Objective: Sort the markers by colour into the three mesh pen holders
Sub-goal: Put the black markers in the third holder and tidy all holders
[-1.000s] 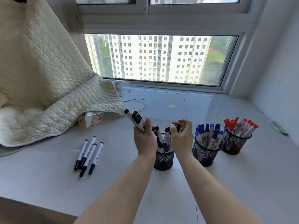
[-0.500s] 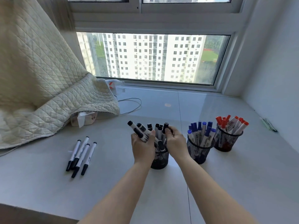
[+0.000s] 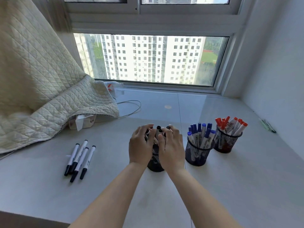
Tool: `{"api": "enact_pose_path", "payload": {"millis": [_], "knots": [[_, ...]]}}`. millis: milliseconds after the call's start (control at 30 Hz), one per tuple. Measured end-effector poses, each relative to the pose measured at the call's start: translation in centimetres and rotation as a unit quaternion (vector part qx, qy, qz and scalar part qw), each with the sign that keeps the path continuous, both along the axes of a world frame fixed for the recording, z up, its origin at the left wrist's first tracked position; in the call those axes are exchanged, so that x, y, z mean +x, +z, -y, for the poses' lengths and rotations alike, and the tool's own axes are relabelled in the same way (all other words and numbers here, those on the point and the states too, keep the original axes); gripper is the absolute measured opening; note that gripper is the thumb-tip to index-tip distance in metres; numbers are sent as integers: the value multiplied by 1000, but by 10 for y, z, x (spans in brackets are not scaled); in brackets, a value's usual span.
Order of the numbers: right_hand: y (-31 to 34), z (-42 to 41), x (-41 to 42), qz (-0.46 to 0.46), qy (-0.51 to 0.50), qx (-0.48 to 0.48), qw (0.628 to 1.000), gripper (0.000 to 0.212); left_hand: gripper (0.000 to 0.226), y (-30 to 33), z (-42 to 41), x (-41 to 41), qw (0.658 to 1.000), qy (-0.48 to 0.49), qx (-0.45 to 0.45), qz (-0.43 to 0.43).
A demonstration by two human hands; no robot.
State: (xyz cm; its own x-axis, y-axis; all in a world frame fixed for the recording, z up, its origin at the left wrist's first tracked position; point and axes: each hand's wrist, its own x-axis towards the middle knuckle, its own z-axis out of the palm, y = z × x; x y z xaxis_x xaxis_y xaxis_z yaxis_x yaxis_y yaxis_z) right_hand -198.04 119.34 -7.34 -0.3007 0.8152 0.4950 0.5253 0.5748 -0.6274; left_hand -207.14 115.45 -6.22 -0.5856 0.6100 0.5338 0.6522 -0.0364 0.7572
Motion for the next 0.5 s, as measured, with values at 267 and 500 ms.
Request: {"api": "enact_pose_path", "payload": {"millis": [267,500], "knots": [[3,4,14,-74,-16,-30,997,26,32,-13,10,-3,994,-27,-78,-77],[9,52,-7,-87,-5,143,986,29,39,-26,54,-24,997,4,-65,-27]]}}
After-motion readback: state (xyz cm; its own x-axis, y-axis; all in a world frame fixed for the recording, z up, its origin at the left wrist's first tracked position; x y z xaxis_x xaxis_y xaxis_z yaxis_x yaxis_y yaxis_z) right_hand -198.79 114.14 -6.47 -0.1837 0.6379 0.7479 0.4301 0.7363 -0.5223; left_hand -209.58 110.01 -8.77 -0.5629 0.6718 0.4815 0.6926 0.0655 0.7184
